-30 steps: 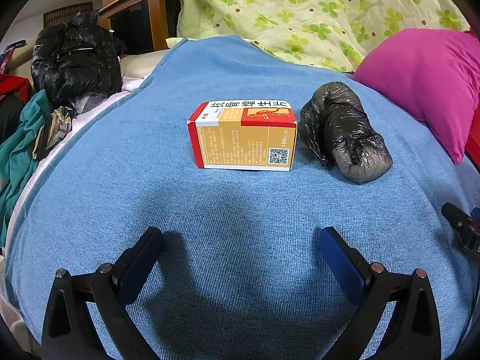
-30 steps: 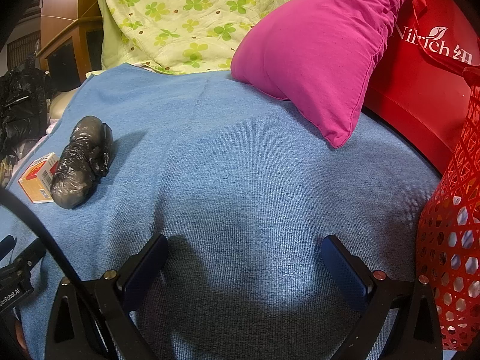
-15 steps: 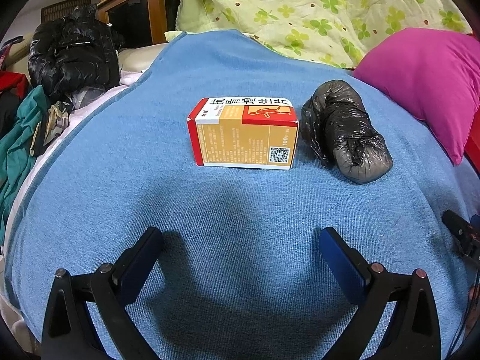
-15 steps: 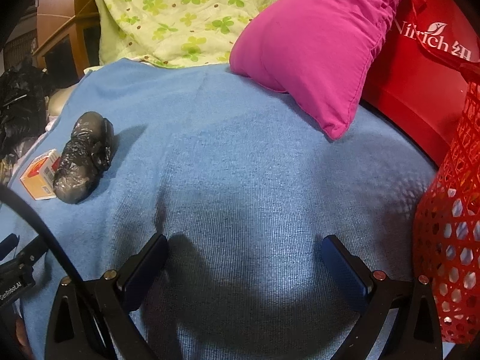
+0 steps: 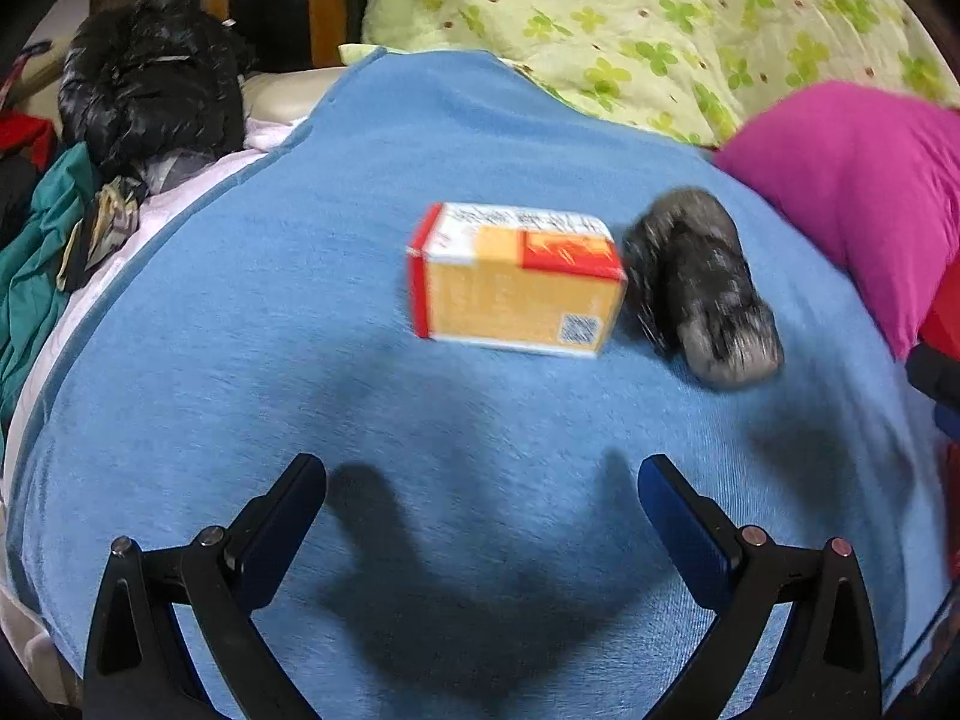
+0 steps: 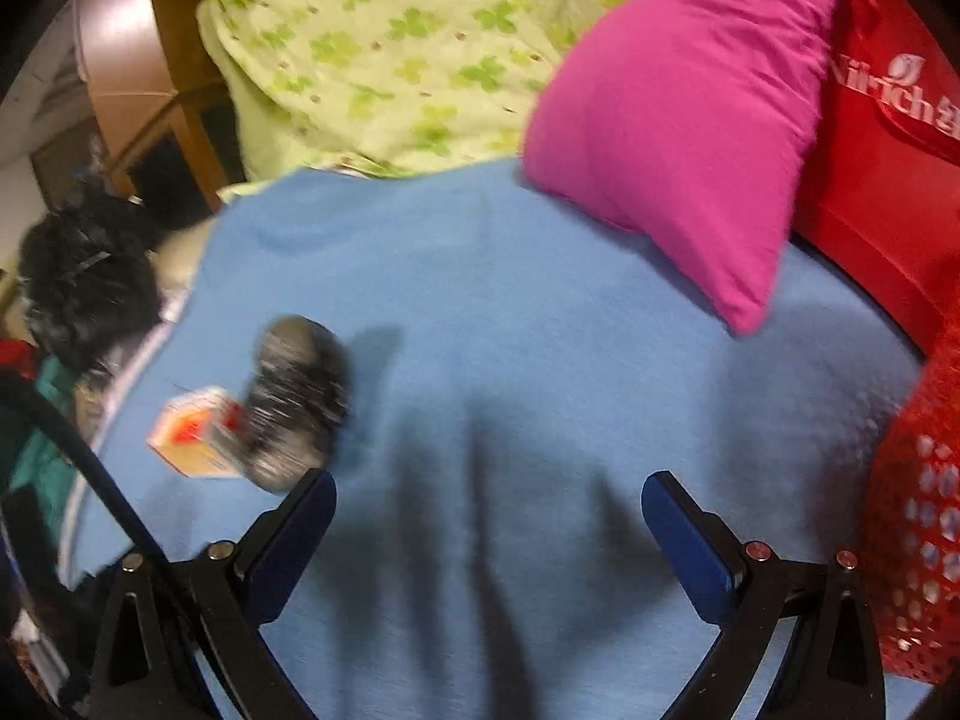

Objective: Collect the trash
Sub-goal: 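Grasp the black plastic bag with the right tool, then grasp the yellow-red medicine box with the left tool while the right tool holds the bag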

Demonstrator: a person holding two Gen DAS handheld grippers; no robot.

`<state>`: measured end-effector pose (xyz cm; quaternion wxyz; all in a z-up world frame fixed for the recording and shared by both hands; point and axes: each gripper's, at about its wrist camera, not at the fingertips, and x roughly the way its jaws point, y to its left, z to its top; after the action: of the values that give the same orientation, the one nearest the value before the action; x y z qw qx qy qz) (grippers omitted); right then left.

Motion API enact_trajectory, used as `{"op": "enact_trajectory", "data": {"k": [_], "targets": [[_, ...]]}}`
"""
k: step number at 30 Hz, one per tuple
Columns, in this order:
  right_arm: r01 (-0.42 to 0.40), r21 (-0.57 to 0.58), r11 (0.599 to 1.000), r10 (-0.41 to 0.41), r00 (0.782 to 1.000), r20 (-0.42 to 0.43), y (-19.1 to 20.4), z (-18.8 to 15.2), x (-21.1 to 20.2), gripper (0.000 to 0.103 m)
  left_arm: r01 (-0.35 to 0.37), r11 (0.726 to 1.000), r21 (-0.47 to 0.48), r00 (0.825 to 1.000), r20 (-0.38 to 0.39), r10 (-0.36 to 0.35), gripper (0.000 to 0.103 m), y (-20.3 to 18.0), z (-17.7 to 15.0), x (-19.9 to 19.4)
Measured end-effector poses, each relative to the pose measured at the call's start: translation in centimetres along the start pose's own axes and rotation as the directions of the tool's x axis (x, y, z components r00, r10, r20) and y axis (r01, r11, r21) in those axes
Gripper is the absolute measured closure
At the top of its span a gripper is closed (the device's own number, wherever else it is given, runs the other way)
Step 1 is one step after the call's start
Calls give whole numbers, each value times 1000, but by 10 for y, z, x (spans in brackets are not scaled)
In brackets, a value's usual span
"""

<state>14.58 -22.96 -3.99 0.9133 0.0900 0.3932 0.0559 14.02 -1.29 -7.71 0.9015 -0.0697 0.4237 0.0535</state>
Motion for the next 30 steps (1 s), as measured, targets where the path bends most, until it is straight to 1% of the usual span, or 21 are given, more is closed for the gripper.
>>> {"op": "enact_trajectory", "data": {"k": [3, 6, 10, 13, 14, 15, 17, 20, 21, 22, 24, 26, 28, 30], "targets": [[-52, -48, 998, 52, 999, -4, 27, 10, 10, 0, -12, 999, -38, 1000, 25, 13, 0, 16, 12, -9], [-75, -79, 994, 74, 997, -10, 45, 14, 23, 0, -28, 997, -69, 998, 51, 31, 0, 32, 24, -15], [-123, -66, 990, 122, 992, -20, 55, 19, 42, 0, -50, 993, -106, 997, 48, 55, 0, 51, 37, -13], [-130, -84, 988, 128, 991, -31, 65, 21, 56, 2, -75, 989, -126, 996, 32, 79, 0, 58, 36, -10], [-129, -91, 987, 125, 991, -48, 71, 22, 64, 7, -78, 989, -124, 996, 24, 81, 0, 58, 35, -8], [-130, -91, 987, 125, 990, -63, 73, 22, 69, 18, -79, 990, -121, 996, 18, 82, 0, 58, 33, -8], [-145, -78, 986, 136, 985, -109, 77, 23, 85, 27, -76, 991, -112, 997, 11, 78, 0, 56, 32, -5], [-162, -45, 986, 153, 976, -153, 79, 21, 104, 29, -79, 992, -101, 997, 15, 81, 0, 55, 33, -4], [-175, -33, 984, 168, 972, -163, 79, 21, 108, 36, -80, 992, -99, 996, 16, 82, 0, 55, 32, -4], [-189, -25, 982, 183, 969, -166, 80, 20, 110, 41, -80, 992, -99, 997, 15, 82, 0, 56, 32, -3], [-225, -21, 974, 218, 960, -175, 82, 19, 108, 60, -74, 992, -106, 997, 9, 75, 0, 58, 33, -2], [-235, -30, 972, 227, 959, -170, 81, 18, 105, 64, -62, 991, -115, 998, 1, 63, 0, 58, 33, 0], [-232, -36, 972, 224, 961, -163, 77, 17, 100, 64, -58, 992, -112, 998, -2, 58, 0, 56, 33, 1], [-233, -16, 972, 228, 962, -153, 65, 19, 93, 65, -48, 993, -105, 999, -7, 48, 0, 54, 34, 2]]}}
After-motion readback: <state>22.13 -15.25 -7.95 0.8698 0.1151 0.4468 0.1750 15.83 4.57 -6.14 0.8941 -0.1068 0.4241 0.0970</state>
